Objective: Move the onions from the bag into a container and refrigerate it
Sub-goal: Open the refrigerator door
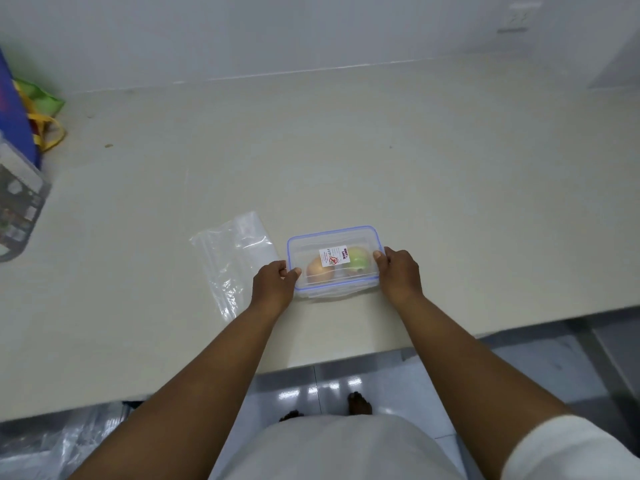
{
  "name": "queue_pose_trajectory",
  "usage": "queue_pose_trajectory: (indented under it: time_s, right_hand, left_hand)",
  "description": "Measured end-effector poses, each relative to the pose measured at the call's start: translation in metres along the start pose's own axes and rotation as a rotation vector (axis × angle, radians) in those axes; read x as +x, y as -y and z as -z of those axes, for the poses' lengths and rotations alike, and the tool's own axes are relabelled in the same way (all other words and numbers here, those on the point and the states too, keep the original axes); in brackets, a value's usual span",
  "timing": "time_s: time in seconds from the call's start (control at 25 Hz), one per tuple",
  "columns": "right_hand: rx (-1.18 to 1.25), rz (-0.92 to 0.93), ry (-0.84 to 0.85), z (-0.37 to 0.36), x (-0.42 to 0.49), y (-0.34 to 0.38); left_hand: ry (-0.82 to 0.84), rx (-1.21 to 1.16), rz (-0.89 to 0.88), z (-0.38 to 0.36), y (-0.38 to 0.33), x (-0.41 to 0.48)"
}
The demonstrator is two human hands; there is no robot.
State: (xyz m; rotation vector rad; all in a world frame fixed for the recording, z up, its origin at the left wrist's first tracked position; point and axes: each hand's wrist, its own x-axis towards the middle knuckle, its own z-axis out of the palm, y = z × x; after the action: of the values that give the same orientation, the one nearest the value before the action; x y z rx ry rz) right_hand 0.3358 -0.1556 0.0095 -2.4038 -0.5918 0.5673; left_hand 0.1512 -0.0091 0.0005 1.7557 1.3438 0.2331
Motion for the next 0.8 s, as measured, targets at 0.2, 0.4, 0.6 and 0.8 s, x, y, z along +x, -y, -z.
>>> queue_pose_trajectory:
  time_s: [0.2,0.4,0.6,0.8]
  right_hand:
    - [0.094,-0.049,-0.09,-0.007,-0.047,-0.012]
    - [0.221,-0.14,-0.307,-0.004,-0.13,-0.046]
    - [0.199,-0.363,-0.506,0.036,-0.231,-0.11]
    - [-0.078,-0.491,-0.922,0.137,-0.308,-0.158]
  left_hand:
    - [-0.017,0.045,-0.1,0.01,0.006,-0.006]
    - [-0.04,-0.07,-0.464,-0.004,0.014,-0.056]
    - [0.56,-0.063,-0.623,-0.074,-0.016,-0.124]
    - [0.916,0.045,-0.731,-0.16,-0.073,-0.188]
